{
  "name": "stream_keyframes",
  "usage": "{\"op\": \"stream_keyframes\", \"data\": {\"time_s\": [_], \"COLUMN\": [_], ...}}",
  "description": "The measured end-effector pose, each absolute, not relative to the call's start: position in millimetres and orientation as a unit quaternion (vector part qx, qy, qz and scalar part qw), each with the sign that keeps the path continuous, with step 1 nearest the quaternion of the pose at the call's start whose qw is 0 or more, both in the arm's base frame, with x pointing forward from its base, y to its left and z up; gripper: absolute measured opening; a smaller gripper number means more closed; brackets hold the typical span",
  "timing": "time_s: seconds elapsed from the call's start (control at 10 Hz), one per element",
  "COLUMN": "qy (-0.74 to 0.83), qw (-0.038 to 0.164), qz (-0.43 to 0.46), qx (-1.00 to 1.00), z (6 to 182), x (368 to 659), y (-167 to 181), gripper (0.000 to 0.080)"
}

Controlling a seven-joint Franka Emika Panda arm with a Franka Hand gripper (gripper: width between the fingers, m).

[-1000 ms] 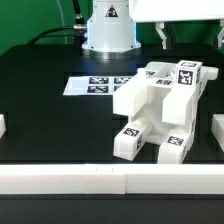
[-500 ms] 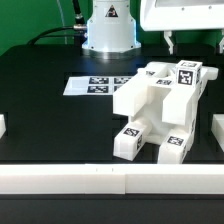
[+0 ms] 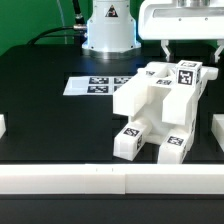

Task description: Assemble chair

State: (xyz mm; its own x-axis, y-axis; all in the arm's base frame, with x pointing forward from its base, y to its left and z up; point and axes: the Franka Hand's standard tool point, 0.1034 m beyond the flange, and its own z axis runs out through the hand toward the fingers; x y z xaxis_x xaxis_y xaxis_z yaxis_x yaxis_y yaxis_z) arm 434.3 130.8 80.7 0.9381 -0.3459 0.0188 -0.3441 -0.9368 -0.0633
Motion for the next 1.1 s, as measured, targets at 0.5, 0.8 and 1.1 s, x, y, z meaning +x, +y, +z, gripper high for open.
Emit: {"op": "stream_keyframes", "data": {"time_s": [0.5, 0.8, 1.1], "qy": [0.133, 0.121, 0.097], "qw": [0.023, 0.023, 0.019], "qz": [-0.015, -0.017, -0.014], "qx": [-0.991, -0.992, -0.995], "z": [72.1, 71.9, 65.9], "x": [446.9, 448.7, 447.7], "y": [113.4, 115.5, 109.4], "gripper": [0.0649, 0.0649, 0.0649]}}
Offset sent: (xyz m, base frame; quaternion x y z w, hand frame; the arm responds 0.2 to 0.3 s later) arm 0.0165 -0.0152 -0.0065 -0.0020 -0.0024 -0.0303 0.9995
